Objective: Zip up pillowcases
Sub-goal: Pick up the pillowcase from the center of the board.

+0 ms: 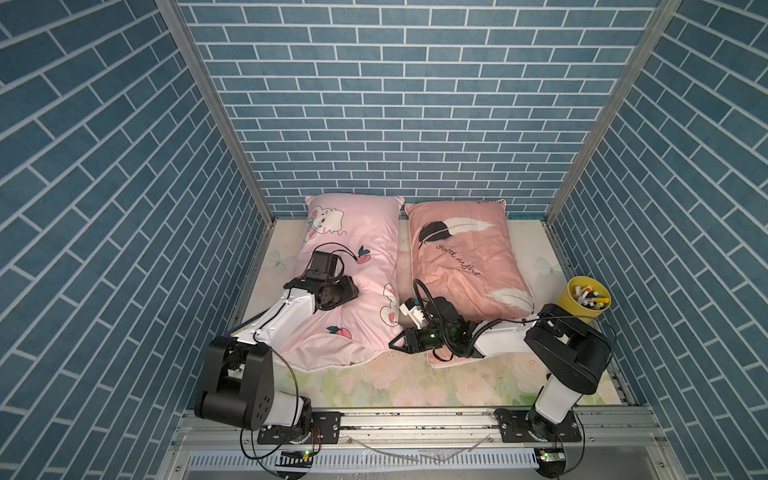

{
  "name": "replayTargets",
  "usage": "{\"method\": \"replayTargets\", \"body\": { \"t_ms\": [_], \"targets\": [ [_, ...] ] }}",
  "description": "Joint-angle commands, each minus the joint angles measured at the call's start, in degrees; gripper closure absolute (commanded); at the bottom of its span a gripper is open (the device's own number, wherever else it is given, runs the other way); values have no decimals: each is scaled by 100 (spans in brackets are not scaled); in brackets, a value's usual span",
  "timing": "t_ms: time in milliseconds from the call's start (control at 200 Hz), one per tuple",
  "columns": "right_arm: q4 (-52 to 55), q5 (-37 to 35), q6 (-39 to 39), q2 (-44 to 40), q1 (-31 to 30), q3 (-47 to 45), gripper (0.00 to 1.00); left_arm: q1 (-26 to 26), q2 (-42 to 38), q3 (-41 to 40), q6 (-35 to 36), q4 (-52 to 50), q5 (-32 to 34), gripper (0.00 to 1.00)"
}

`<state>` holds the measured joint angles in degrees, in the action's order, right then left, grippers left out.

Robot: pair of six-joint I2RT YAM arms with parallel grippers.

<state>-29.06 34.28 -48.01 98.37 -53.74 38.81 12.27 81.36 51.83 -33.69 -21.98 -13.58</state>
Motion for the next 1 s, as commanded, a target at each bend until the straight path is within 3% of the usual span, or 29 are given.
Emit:
{"method": "replayTargets", "body": {
  "t_ms": [0, 235, 480, 620, 695, 780, 895, 995],
  "targets": [
    [-139, -80, -182, -245, -40, -75, 69, -41, 154, 55, 65, 624, -13, 41],
    [133, -112, -452, -442, -77, -82, 100, -33, 63, 137, 212, 369, 71, 35],
    [1108, -141, -1191, -617, -86, 280, 100, 199, -971, 621, 1071, -1266, 1029, 14],
    [970, -20, -1616, -549, -81, 462, 100, 529, -1666, 867, 1271, -2224, 1431, 11],
    [1048, -17, -1777, -512, -89, 580, 100, 779, -1953, 971, 1175, -2734, 1287, 15],
    [1080, -66, -1975, -511, -76, 611, 100, 1208, -2238, 1035, 924, -3262, 845, 26],
    [1028, -114, -2179, -529, -76, 586, 100, 1646, -2624, 605, 256, -3258, -582, 46],
    [1029, -108, -2231, -572, -76, 589, 100, 1858, -2978, -40, -333, -2618, -1498, 57]
  ]
}}
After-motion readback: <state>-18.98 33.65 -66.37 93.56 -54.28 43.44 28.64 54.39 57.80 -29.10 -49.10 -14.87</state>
